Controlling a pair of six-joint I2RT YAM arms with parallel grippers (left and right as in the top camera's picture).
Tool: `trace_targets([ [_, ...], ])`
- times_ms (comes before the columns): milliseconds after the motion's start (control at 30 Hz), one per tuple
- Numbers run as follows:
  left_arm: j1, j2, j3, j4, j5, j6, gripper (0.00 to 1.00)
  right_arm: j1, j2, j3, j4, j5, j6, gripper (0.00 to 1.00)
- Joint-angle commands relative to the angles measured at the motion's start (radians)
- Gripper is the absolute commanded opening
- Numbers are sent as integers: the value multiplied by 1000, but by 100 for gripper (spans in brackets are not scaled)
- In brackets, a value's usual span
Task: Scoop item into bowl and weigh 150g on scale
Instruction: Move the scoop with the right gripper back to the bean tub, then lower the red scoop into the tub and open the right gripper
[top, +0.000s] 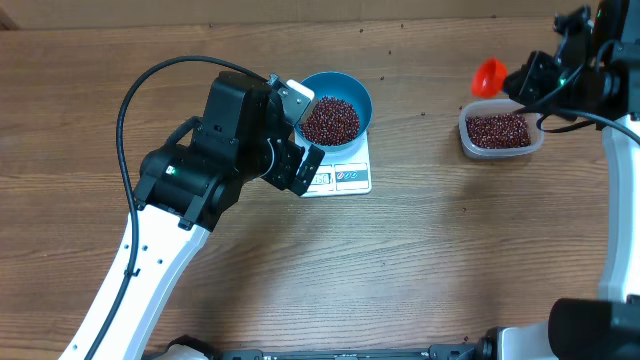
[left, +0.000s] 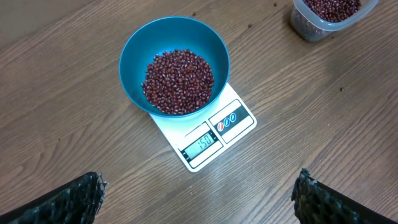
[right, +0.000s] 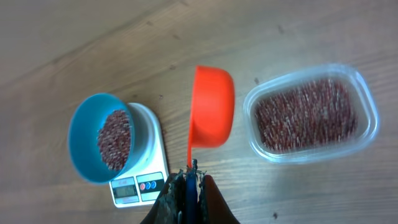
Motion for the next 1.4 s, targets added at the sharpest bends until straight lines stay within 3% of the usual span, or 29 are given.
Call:
trace_targets([
  [0, 4, 6, 7, -2, 8, -10, 100, -50, 21, -109, 51, -5, 155, 4],
  [333, 4, 6, 7, -2, 8, -10, 99, -149, 21, -312, 224, -9, 349, 4],
  [600, 4, 6, 7, -2, 8, -10, 100, -149, 21, -404, 362, -11, 383, 6],
  [1000, 4, 6, 7, -2, 8, -10, 99, -149, 21, -404, 291, 11, 369, 38],
  [1100, 4, 6, 7, -2, 8, -10, 100, -149, 21, -404, 266, 10, 342, 63],
  [1200, 4, 6, 7, -2, 8, -10, 100, -149, 21, -404, 244, 11, 313, 100],
  [1367, 4, 6, 7, -2, 8, -10, 99, -149, 21, -392, 204, 11, 281, 100],
])
